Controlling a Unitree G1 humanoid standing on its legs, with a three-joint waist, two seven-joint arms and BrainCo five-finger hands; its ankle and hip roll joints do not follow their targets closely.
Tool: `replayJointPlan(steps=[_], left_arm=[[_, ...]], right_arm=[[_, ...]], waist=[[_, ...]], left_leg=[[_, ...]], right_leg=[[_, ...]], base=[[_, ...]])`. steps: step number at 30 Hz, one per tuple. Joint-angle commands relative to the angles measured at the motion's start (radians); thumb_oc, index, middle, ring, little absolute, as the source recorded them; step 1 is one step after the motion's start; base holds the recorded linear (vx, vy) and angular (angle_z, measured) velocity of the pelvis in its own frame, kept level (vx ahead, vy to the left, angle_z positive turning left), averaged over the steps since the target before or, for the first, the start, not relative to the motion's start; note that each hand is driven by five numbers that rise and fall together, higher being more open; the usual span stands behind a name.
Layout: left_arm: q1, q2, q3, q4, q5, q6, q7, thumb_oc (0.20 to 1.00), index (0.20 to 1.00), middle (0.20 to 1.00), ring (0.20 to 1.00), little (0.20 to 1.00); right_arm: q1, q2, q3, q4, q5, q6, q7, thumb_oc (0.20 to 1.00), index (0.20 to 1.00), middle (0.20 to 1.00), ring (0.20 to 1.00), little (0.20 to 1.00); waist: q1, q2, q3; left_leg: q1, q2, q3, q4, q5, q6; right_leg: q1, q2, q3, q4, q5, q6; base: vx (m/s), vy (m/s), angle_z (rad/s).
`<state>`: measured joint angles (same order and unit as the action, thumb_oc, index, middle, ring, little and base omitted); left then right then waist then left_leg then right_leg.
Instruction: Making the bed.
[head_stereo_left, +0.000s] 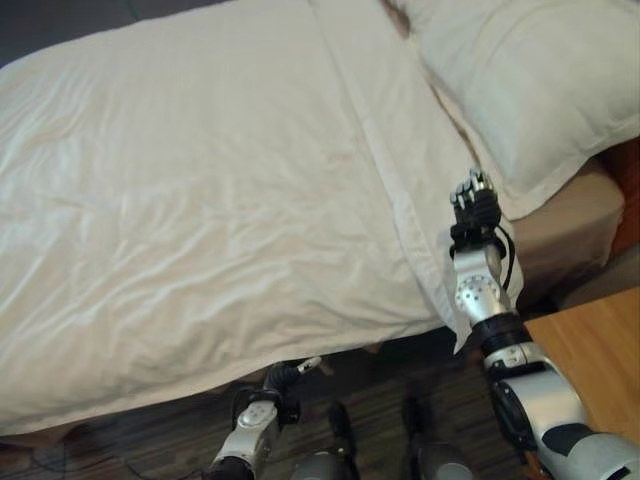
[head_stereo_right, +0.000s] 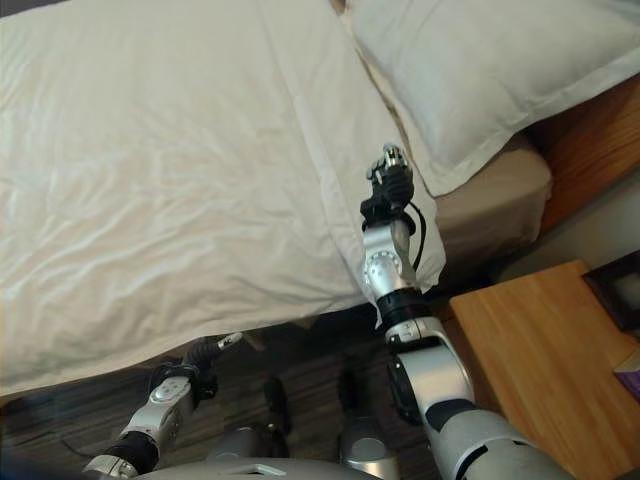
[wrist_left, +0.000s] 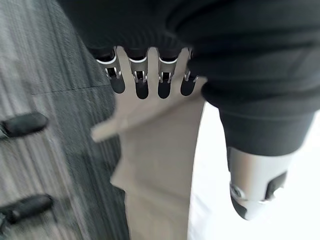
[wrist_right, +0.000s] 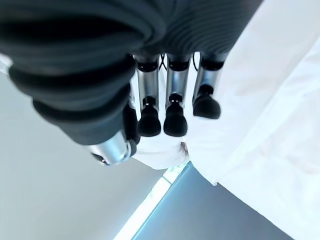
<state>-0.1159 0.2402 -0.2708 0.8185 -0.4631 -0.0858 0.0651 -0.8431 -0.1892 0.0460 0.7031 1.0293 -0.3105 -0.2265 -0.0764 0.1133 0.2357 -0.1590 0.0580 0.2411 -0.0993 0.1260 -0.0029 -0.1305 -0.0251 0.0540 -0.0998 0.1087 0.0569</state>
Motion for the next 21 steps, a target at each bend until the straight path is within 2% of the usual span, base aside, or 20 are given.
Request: replayJointPlan(steps=[1,5,9,12,13,14,15,16,17,18,19,21], left_arm=[[-0.075,0.075,-0.019,0.061,-0.027,-0.051,-0.006,1.0,1.0,1.0,1.0,1.0],[-0.043,0.079,-0.021,0.065,-0.006,-0.047,-0.029,1.0,1.0,1.0,1.0,1.0],[-0.015,0.064,0.008,0.072,-0.003,-0.032,-0.048,1.0,1.0,1.0,1.0,1.0],[-0.03,0.036,0.036,0.097,-0.004,-0.023,-0.04,1.0,1.0,1.0,1.0,1.0],[-0.027,0.036,0.035,0.098,-0.004,-0.023,-0.04,1.0,1.0,1.0,1.0,1.0],[-0.043,0.022,0.058,0.118,-0.002,-0.02,-0.031,1.0,1.0,1.0,1.0,1.0],[-0.04,0.022,0.058,0.118,-0.002,-0.02,-0.031,1.0,1.0,1.0,1.0,1.0],[-0.041,0.012,0.087,0.143,-0.009,-0.011,-0.03,1.0,1.0,1.0,1.0,1.0],[-0.039,0.012,0.087,0.143,-0.009,-0.011,-0.03,1.0,1.0,1.0,1.0,1.0],[-0.022,0.005,0.103,0.153,-0.016,-0.004,-0.034,1.0,1.0,1.0,1.0,1.0],[-0.022,0.005,0.103,0.152,-0.016,-0.004,-0.034,1.0,1.0,1.0,1.0,1.0],[-0.005,0.006,0.121,0.155,-0.028,0.003,-0.033,1.0,1.0,1.0,1.0,1.0]], right_arm=[[-0.166,-0.044,-0.041,0.096,-0.006,-0.027,0.004,0.2,0.2,0.2,0.2,0.2],[-0.092,-0.086,-0.061,0.272,-0.019,0.064,0.043,0.2,0.2,0.2,0.2,0.2],[0.087,-0.067,-0.134,0.397,-0.031,0.129,0.071,0.2,0.2,0.2,0.2,0.2],[0.262,-0.01,-0.15,0.408,-0.055,0.148,0.087,0.2,0.2,0.2,0.2,0.2],[0.268,-0.008,-0.149,0.404,-0.056,0.148,0.086,0.2,0.2,0.2,0.2,0.2],[0.358,0.007,-0.162,0.405,-0.08,0.16,0.093,0.2,0.2,0.2,0.2,0.2],[0.363,0.008,-0.161,0.402,-0.081,0.16,0.093,0.2,0.2,0.2,0.2,0.2],[0.452,0.005,-0.19,0.423,-0.107,0.183,0.107,0.2,0.2,0.2,0.2,0.2],[0.455,0.005,-0.189,0.422,-0.107,0.183,0.108,0.2,0.2,0.2,0.2,0.2],[0.522,-0.003,-0.204,0.437,-0.136,0.207,0.116,0.2,0.2,0.2,0.2,0.2],[0.522,-0.003,-0.204,0.437,-0.136,0.207,0.116,0.2,0.2,0.2,0.2,0.2],[0.587,-0.019,-0.211,0.439,-0.169,0.223,0.124,0.2,0.2,0.2,0.2,0.2]], waist=[[0.011,-0.025,0.073],[0.01,0.025,0.082],[-0.01,0.04,0.072],[-0.033,0.021,0.057],[-0.034,0.02,0.055],[-0.051,0.002,0.042],[-0.052,0.002,0.041],[-0.074,-0.019,0.017],[-0.074,-0.02,0.017],[-0.088,-0.038,-0.004],[-0.088,-0.038,-0.004],[-0.099,-0.06,-0.017]], left_leg=[[0.069,0.052,0.011,0.012,-0.094,-0.098],[0.048,0.05,0.015,0.012,-0.083,-0.099],[0.052,0.05,0.01,0.012,-0.091,-0.099],[0.065,0.053,0.009,0.012,-0.099,-0.098],[0.066,0.053,0.008,0.012,-0.099,-0.097],[0.079,0.056,0.01,0.012,-0.107,-0.096],[0.081,0.056,0.01,0.012,-0.108,-0.096],[0.103,0.062,0.015,0.012,-0.119,-0.095],[0.105,0.061,0.015,0.012,-0.12,-0.095],[0.127,0.063,0.009,0.012,-0.132,-0.091],[0.128,0.063,0.01,0.012,-0.132,-0.091],[0.155,0.059,0.0,0.012,-0.139,-0.084]], right_leg=[[-0.052,-0.095,0.01,0.013,-0.09,0.046],[-0.07,-0.092,0.014,0.013,-0.094,0.055],[-0.062,-0.087,0.011,0.013,-0.104,0.06],[-0.047,-0.084,0.012,0.013,-0.106,0.058],[-0.045,-0.085,0.012,0.013,-0.107,0.058],[-0.034,-0.083,0.01,0.013,-0.111,0.055],[-0.031,-0.083,0.01,0.013,-0.112,0.055],[-0.012,-0.081,0.009,0.013,-0.118,0.052],[-0.009,-0.081,0.009,0.013,-0.12,0.052],[0.008,-0.076,0.015,0.013,-0.127,0.052],[0.008,-0.076,0.015,0.013,-0.127,0.052],[0.025,-0.064,0.031,0.013,-0.131,0.05]], base=[[-0.04,0.03,0.01],[-0.01,0.006,-0.02],[0.0,0.0,0.0],[0.02,-0.031,0.09],[0.03,-0.047,-0.02],[0.03,-0.026,-0.02],[0.09,-0.049,0.0],[0.06,-0.021,0.02],[0.12,-0.027,0.0],[0.06,-0.004,-0.05],[0.09,-0.009,-0.14],[0.01,-0.015,-0.29]])
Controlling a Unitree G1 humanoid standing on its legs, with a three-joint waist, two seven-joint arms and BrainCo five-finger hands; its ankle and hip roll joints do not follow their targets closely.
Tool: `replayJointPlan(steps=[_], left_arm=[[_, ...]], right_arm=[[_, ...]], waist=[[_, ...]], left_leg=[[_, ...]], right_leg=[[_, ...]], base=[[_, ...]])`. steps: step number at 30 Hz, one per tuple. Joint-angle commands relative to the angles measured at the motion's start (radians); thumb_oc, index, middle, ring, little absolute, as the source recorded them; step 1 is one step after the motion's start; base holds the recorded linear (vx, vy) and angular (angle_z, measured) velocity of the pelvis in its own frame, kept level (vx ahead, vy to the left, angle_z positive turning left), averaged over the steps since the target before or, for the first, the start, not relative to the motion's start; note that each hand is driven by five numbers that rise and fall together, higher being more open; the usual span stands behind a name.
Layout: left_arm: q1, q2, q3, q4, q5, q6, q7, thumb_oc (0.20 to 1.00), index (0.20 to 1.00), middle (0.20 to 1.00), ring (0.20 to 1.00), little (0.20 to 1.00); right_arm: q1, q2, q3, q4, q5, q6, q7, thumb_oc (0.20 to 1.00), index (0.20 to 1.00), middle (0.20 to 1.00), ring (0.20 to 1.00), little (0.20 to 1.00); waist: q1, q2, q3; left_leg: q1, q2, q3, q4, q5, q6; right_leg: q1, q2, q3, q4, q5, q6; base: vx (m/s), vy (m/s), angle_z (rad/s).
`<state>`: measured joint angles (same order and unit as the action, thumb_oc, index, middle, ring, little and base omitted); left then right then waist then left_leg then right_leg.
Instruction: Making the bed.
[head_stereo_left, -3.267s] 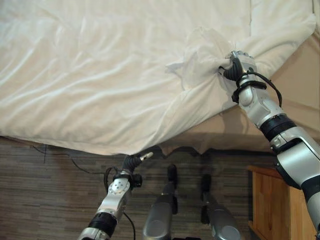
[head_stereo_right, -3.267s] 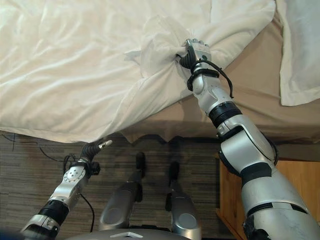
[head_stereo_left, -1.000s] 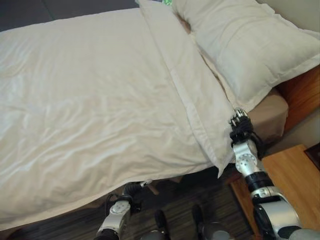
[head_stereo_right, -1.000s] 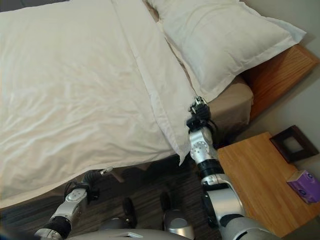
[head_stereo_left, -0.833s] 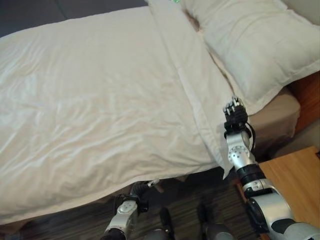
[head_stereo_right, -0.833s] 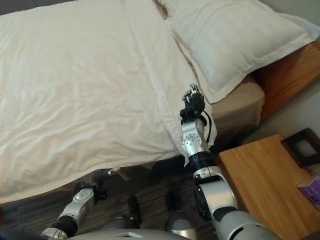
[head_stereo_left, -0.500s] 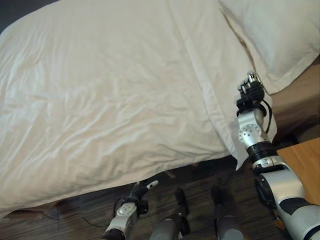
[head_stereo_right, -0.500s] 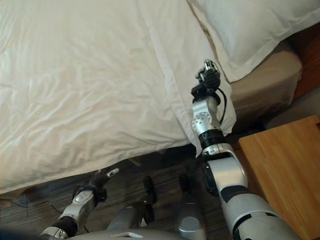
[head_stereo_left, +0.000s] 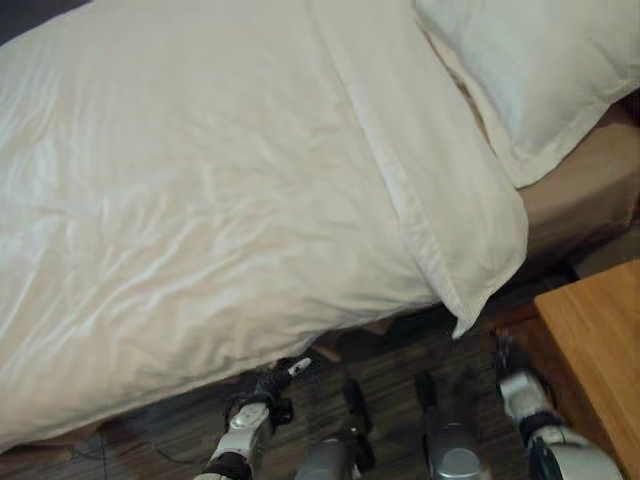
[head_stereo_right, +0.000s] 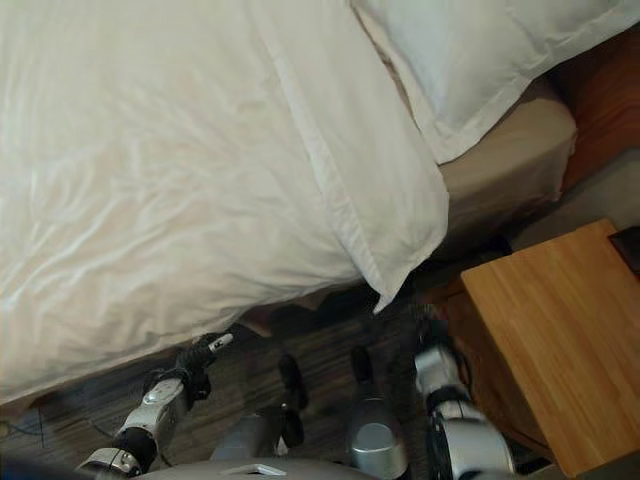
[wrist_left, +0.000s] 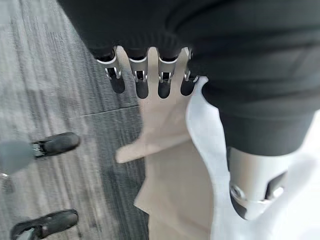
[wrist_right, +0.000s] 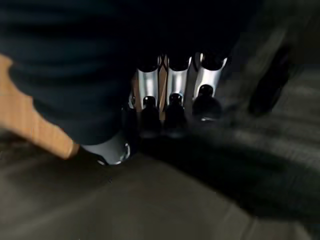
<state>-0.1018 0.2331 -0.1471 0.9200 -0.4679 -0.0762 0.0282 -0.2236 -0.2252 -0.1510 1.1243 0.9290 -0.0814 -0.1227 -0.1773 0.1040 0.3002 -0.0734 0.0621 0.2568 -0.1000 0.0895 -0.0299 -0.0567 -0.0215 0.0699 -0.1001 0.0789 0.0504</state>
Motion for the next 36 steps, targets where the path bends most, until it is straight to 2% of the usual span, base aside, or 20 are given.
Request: replayJointPlan(steps=[1,2,3,4,5,7,8,9,10,12,14,16,18,19,20,21,23,26,30,36], left_arm=[[-0.01,0.014,0.016,0.053,-0.034,-0.008,0.014,1.0,1.0,1.0,1.0,1.0],[-0.014,0.015,0.02,0.047,-0.035,-0.009,0.015,1.0,1.0,1.0,1.0,1.0],[-0.016,0.018,0.021,0.045,-0.036,-0.009,0.016,1.0,1.0,1.0,1.0,1.0],[-0.015,0.018,0.022,0.045,-0.036,-0.009,0.016,1.0,1.0,1.0,1.0,1.0],[-0.005,0.021,0.019,0.035,-0.021,-0.013,0.019,1.0,1.0,1.0,1.0,1.0],[0.017,0.02,0.019,0.036,-0.005,-0.006,0.019,1.0,1.0,1.0,1.0,1.0],[0.027,0.018,0.001,0.032,0.027,0.003,0.017,1.0,1.0,1.0,1.0,1.0],[0.036,0.009,0.002,0.026,0.039,0.013,0.016,1.0,1.0,1.0,1.0,1.0],[0.055,0.014,-0.003,0.011,0.09,0.021,0.015,1.0,1.0,1.0,1.0,1.0],[0.063,0.02,-0.003,0.008,0.137,0.018,0.024,1.0,1.0,1.0,1.0,1.0],[0.052,0.032,-0.001,0.003,0.175,0.017,0.043,1.0,1.0,1.0,1.0,1.0],[0.06,0.05,0.0,-0.038,0.198,0.015,0.054,1.0,1.0,1.0,1.0,1.0],[0.065,0.075,-0.008,-0.113,0.234,0.009,0.06,1.0,1.0,1.0,1.0,1.0],[0.068,0.089,-0.015,-0.168,0.257,0.007,0.061,1.0,1.0,1.0,1.0,1.0],[0.068,0.09,-0.015,-0.169,0.257,0.008,0.061,1.0,1.0,1.0,1.0,1.0],[0.069,0.089,-0.019,-0.249,0.256,0.009,0.062,1.0,1.0,1.0,1.0,1.0],[0.083,0.089,-0.006,-0.292,0.235,0.005,0.063,1.0,1.0,1.0,1.0,1.0],[0.094,0.077,0.003,-0.475,0.17,-0.027,0.064,1.0,1.0,1.0,1.0,1.0],[0.108,0.07,0.002,-0.581,0.11,-0.044,0.054,1.0,1.0,1.0,1.0,1.0],[0.15,0.061,-0.018,-0.612,0.09,-0.031,0.026,1.0,1.0,1.0,1.0,1.0]], right_arm=[[0.021,0.001,0.009,0.008,-0.133,0.005,0.025,0.511,0.511,0.511,0.511,0.511],[0.028,-0.003,0.029,0.0,-0.164,0.01,0.023,1.0,1.0,1.0,1.0,1.0],[0.032,-0.011,0.057,-0.018,-0.205,0.016,0.023,1.0,1.0,1.0,1.0,1.0],[0.033,-0.01,0.058,-0.019,-0.206,0.017,0.022,1.0,1.0,1.0,1.0,1.0],[0.063,-0.019,0.135,-0.114,-0.3,0.019,0.041,1.0,1.0,1.0,1.0,1.0],[0.09,-0.028,0.165,-0.16,-0.359,0.025,0.044,1.0,1.0,1.0,1.0,1.0],[0.113,-0.045,0.194,-0.225,-0.447,0.011,0.026,1.0,1.0,1.0,1.0,1.0],[0.107,-0.048,0.219,-0.251,-0.504,0.03,0.025,1.0,1.0,1.0,1.0,1.0],[0.147,-0.068,0.245,-0.368,-0.648,0.03,0.005,1.0,1.0,1.0,1.0,1.0],[0.173,-0.063,0.27,-0.469,-0.72,0.028,-0.005,1.0,1.0,1.0,1.0,1.0],[0.165,-0.048,0.285,-0.534,-0.748,0.024,-0.012,1.0,1.0,1.0,1.0,1.0],[0.16,-0.029,0.296,-0.597,-0.75,0.005,-0.021,1.0,1.0,1.0,1.0,1.0],[0.173,-0.013,0.297,-0.645,-0.748,-0.014,-0.031,1.0,1.0,1.0,1.0,1.0],[0.182,-0.005,0.296,-0.662,-0.75,-0.02,-0.029,1.0,1.0,1.0,1.0,1.0],[0.182,-0.005,0.296,-0.662,-0.75,-0.019,-0.029,1.0,1.0,1.0,1.0,1.0],[0.195,0.01,0.299,-0.678,-0.753,-0.023,-0.02,1.0,1.0,1.0,1.0,1.0],[0.203,0.008,0.294,-0.676,-0.758,-0.02,-0.017,1.0,1.0,1.0,1.0,1.0],[0.216,0.033,0.31,-0.654,-0.725,-0.015,0.006,1.0,1.0,1.0,1.0,1.0],[0.206,0.013,0.336,-0.672,-0.738,-0.018,0.012,1.0,1.0,1.0,1.0,1.0],[0.201,-0.01,0.344,-0.681,-0.744,-0.011,0.022,1.0,1.0,1.0,1.0,1.0]], waist=[[0.001,-0.083,-0.084],[0.003,-0.101,-0.085],[0.003,-0.12,-0.09],[0.001,-0.12,-0.089],[-0.006,-0.153,-0.1],[-0.018,-0.158,-0.109],[-0.028,-0.174,-0.118],[-0.031,-0.174,-0.125],[-0.04,-0.187,-0.131],[-0.047,-0.214,-0.134],[-0.047,-0.231,-0.111],[-0.024,-0.222,-0.086],[-0.007,-0.207,-0.08],[0.001,-0.2,-0.078],[0.002,-0.201,-0.08],[0.014,-0.19,-0.094],[0.026,-0.189,-0.105],[0.056,-0.189,-0.164],[0.06,-0.186,-0.18],[0.057,-0.176,-0.193]], left_leg=[[0.095,0.042,-0.067,0.05,-0.131,-0.055],[0.096,0.031,-0.103,0.102,-0.167,-0.054],[0.097,0.017,-0.137,0.139,-0.192,-0.057],[0.095,0.018,-0.138,0.147,-0.198,-0.056],[0.136,0.002,-0.203,0.217,-0.239,-0.071],[0.169,0.016,-0.221,0.226,-0.25,-0.077],[0.189,0.026,-0.243,0.207,-0.26,-0.069],[0.21,0.03,-0.249,0.171,-0.279,-0.059],[0.242,0.042,-0.242,0.082,-0.26,-0.049],[0.255,0.031,-0.248,0.013,-0.24,-0.043],[0.234,0.023,-0.246,0.013,-0.224,-0.036],[0.203,0.026,-0.209,0.013,-0.19,-0.022],[0.167,0.029,-0.156,0.013,-0.156,-0.012],[0.162,0.03,-0.13,0.013,-0.151,-0.004],[0.16,0.03,-0.129,0.013,-0.149,-0.004],[0.142,0.032,-0.099,0.013,-0.136,0.003],[0.136,0.029,-0.076,0.013,-0.131,0.001],[0.127,0.027,-0.019,0.017,-0.123,-0.01],[0.128,0.035,-0.015,0.017,-0.112,-0.016],[0.14,0.042,-0.028,0.016,-0.104,-0.021]], right_leg=[[-0.025,-0.055,0.037,0.013,-0.104,0.052],[-0.022,-0.057,0.044,0.013,-0.097,0.049],[-0.031,-0.059,0.054,0.013,-0.083,0.046],[-0.029,-0.059,0.053,0.013,-0.084,0.046],[-0.044,-0.059,0.059,0.026,-0.063,0.042],[-0.05,-0.057,0.048,0.032,-0.062,0.039],[-0.063,-0.056,0.044,0.042,-0.052,0.042],[-0.068,-0.051,0.04,0.05,-0.052,0.045],[-0.084,-0.049,0.018,0.056,-0.035,0.056],[-0.113,-0.05,0.007,0.063,-0.006,0.08],[-0.147,-0.047,0.04,0.088,0.031,0.121],[-0.158,-0.026,0.026,0.171,-0.026,0.113],[-0.125,-0.043,-0.041,0.253,-0.083,0.089],[-0.089,-0.054,-0.054,0.313,-0.115,0.082],[-0.091,-0.054,-0.053,0.312,-0.113,0.082],[-0.037,-0.08,-0.06,0.347,-0.128,0.077],[0.019,-0.105,-0.063,0.296,-0.131,0.083],[0.093,-0.124,-0.043,0.106,-0.122,0.085],[0.117,-0.113,-0.013,0.05,-0.121,0.072],[0.135,-0.103,-0.008,0.038,-0.128,0.061]], base=[[-0.06,-0.025,-0.33],[-0.13,-0.016,-0.41],[-0.11,0.0,-0.54],[-0.24,0.047,-0.63],[-0.25,0.079,-0.52],[-0.19,0.077,-0.38],[-0.08,0.049,-0.21],[-0.25,0.133,0.01],[-0.27,0.123,0.06],[-0.32,0.106,0.39],[-0.36,0.089,0.49],[-0.46,0.152,0.04],[-0.41,0.176,-0.64],[-0.22,0.111,-1.03],[-0.26,0.105,-0.89],[-0.2,0.048,-0.38],[-0.13,0.038,-0.46],[-0.03,-0.01,-0.73],[-0.03,-0.033,-0.38],[-0.01,-0.007,-0.01]])
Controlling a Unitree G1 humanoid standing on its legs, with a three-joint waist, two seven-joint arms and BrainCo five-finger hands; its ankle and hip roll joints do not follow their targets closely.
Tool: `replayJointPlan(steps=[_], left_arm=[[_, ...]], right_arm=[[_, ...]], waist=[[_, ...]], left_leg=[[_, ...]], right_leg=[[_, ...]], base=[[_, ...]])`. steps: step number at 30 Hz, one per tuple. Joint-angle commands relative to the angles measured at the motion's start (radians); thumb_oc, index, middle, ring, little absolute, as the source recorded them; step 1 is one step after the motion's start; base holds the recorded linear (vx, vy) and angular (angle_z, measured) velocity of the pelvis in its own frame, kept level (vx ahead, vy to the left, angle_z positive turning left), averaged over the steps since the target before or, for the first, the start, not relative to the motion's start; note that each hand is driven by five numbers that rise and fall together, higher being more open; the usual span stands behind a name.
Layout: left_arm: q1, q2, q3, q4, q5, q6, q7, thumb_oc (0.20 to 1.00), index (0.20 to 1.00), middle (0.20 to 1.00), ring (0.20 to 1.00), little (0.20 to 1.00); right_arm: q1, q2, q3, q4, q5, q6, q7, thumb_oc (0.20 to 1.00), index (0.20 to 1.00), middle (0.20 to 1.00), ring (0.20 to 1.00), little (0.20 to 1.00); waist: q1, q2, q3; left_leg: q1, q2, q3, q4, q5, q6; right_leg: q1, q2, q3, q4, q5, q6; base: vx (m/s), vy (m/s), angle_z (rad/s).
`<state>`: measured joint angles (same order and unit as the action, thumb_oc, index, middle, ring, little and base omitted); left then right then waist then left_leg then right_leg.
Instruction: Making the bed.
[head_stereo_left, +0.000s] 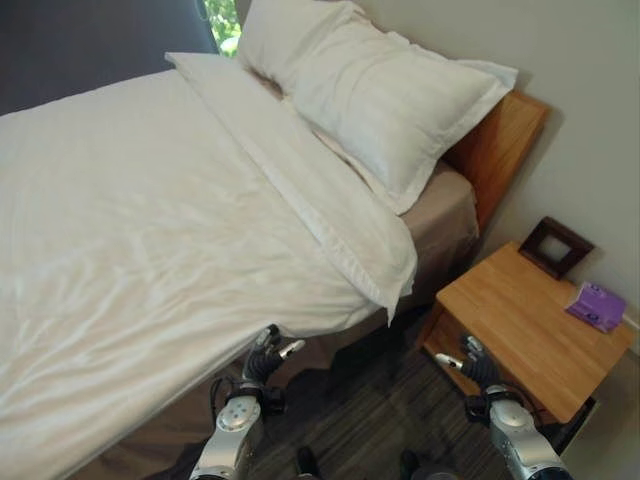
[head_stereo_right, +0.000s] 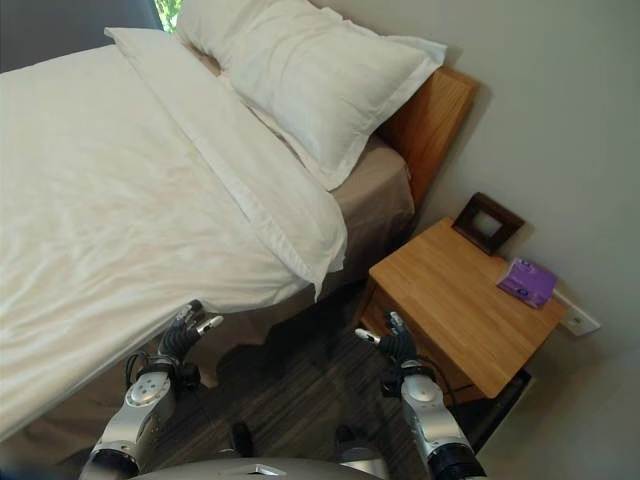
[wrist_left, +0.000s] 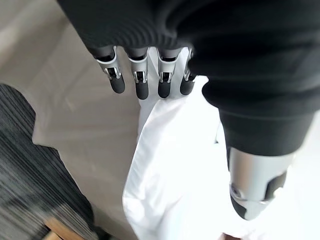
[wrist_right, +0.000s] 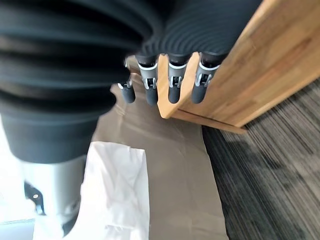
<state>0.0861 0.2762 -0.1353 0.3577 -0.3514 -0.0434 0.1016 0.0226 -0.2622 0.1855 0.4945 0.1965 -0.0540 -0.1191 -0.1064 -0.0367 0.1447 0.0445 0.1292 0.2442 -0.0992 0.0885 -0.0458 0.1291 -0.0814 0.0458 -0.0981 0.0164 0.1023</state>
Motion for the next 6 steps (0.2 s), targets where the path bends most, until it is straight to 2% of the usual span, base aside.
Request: replayJointPlan(steps=[1,6], left_arm=[[-0.037,0.017,-0.03,-0.05,-0.027,-0.063,-0.047,1.0,1.0,1.0,1.0,1.0],[-0.037,-0.002,-0.063,0.008,-0.012,-0.049,-0.065,1.0,1.0,1.0,1.0,1.0]], right_arm=[[-0.045,0.027,0.008,-0.052,-0.012,-0.039,0.018,1.0,1.0,1.0,1.0,1.0],[-0.054,0.031,0.02,-0.033,-0.021,-0.033,0.015,1.0,1.0,1.0,1.0,1.0]], waist=[[-0.014,-0.035,-0.038],[-0.02,-0.026,-0.04]], left_leg=[[0.022,-0.025,-0.016,0.015,-0.103,-0.005],[0.037,-0.017,-0.016,0.017,-0.103,-0.01]], right_leg=[[-0.051,-0.043,0.016,0.036,-0.065,0.009],[-0.045,-0.048,-0.002,0.049,-0.071,0.006]], base=[[0.0,0.0,0.0],[0.01,-0.009,0.05]])
